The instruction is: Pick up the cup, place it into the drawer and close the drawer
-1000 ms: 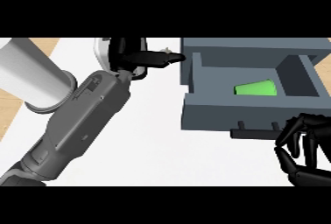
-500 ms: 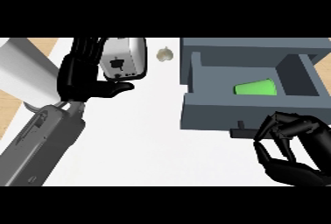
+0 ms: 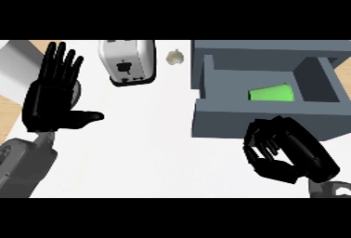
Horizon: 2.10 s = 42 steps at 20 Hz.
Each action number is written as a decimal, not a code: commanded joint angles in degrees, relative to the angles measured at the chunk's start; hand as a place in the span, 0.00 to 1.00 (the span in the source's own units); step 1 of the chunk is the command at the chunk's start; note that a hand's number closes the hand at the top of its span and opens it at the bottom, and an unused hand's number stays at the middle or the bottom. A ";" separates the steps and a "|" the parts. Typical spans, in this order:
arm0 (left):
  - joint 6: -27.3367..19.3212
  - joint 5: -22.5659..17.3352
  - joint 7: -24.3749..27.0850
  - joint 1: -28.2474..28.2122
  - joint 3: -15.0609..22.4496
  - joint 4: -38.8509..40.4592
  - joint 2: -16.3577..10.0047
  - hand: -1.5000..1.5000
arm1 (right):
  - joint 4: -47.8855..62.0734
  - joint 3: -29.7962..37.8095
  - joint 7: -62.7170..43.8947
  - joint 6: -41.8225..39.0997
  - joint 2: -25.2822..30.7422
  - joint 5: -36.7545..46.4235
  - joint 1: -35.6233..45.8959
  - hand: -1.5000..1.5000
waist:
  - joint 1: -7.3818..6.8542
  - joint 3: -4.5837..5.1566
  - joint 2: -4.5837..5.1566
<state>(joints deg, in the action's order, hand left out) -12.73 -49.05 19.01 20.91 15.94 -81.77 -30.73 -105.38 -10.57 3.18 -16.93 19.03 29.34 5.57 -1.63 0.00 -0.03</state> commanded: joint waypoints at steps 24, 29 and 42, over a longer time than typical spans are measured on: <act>19.63 2.98 3.06 -18.48 -13.91 -2.20 0.25 0.00 | 74.25 8.50 24.08 17.67 -7.49 15.94 35.41 0.00 | 0.09 -0.05 0.43; 19.31 1.69 0.16 -14.43 -15.69 -0.92 -0.50 0.00 | 84.88 10.92 27.65 15.14 -4.50 15.81 43.53 0.00 | -0.94 -0.10 0.98; 21.24 5.25 1.90 -14.10 -12.91 0.90 1.93 0.00 | 93.38 14.06 28.92 13.56 0.38 15.20 51.76 0.00 | -3.34 -0.14 2.24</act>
<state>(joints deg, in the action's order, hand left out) 7.73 -44.64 20.33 6.49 2.69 -82.36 -29.27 -16.04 1.62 39.06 -6.25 17.22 44.23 52.51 -3.95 0.41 0.01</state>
